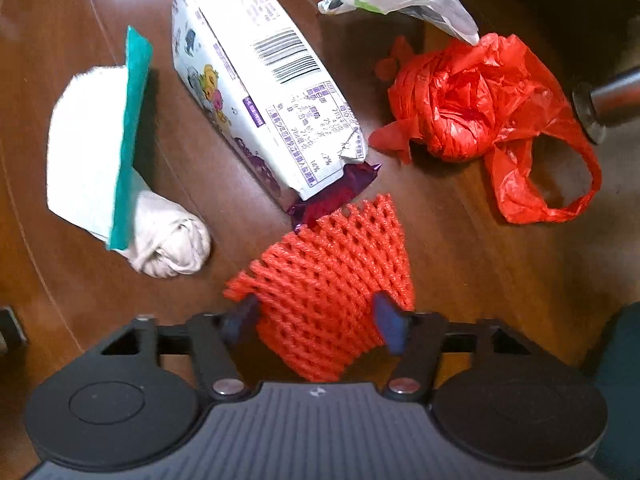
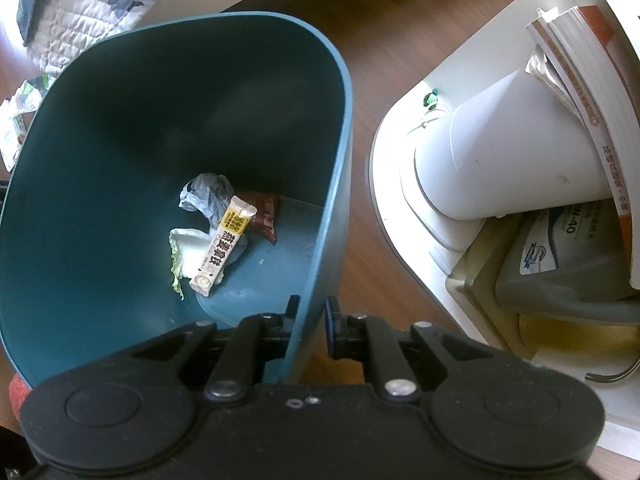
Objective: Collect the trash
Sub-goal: 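Move the left tool to the orange foam fruit net and grasp it, then carry the orange net into the wastebasket and open the left tool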
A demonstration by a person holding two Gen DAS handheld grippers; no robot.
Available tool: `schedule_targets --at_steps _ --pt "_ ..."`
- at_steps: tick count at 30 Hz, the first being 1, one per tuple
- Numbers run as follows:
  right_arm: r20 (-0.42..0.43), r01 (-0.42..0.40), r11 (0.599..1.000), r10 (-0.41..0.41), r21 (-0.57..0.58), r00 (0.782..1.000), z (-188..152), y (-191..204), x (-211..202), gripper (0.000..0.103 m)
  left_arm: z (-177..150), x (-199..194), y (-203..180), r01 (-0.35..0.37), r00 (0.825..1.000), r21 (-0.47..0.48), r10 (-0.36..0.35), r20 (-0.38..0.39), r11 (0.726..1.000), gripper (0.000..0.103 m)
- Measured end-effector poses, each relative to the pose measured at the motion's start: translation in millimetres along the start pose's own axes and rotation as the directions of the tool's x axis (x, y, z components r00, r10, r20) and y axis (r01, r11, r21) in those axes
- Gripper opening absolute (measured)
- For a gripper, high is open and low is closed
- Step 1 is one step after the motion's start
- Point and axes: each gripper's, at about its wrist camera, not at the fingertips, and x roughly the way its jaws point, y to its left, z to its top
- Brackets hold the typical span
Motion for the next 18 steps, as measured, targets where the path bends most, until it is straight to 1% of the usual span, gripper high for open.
schedule_targets --at_steps 2,4,5,7,11,14,16,18 --pt "0.003 0.002 1.0 -0.002 -0.001 1.0 0 -1 1 0.01 -2 -2 -1 -0.003 1.0 0.008 0.002 0.008 1.0 0.042" --pt "0.005 0.001 1.0 -0.001 -0.001 1.0 0 -1 1 0.01 -3 -5 2 -0.014 1.0 0.0 0.014 0.016 1.0 0.021" --pt "0.007 0.0 1.0 0.0 -0.003 1.0 -1 -1 2 0.01 -2 -7 5 0.002 1.0 -0.007 -0.002 0.015 1.0 0.016" --pt "0.011 0.0 1.0 0.0 -0.01 1.0 -2 -1 2 0.01 -1 -13 11 0.02 1.0 -0.028 -0.02 0.013 0.999 0.01" --pt "0.02 0.001 1.0 0.0 -0.015 1.0 -3 -2 3 0.01 -7 -36 13 0.045 0.998 -0.033 -0.043 0.052 0.998 0.009" --pt "0.024 -0.007 1.0 0.007 -0.01 1.0 -4 -4 4 0.01 -9 -67 15 0.085 0.992 -0.018 -0.083 0.094 0.996 0.009" --pt "0.024 -0.01 1.0 0.01 -0.009 1.0 -3 -5 4 0.01 -11 -89 11 0.1 0.987 0.011 -0.1 0.122 0.995 0.009" --pt "0.026 -0.012 1.0 0.012 -0.007 1.0 -3 -6 5 0.01 -12 -117 3 0.118 0.979 0.054 -0.125 0.16 0.992 0.009"
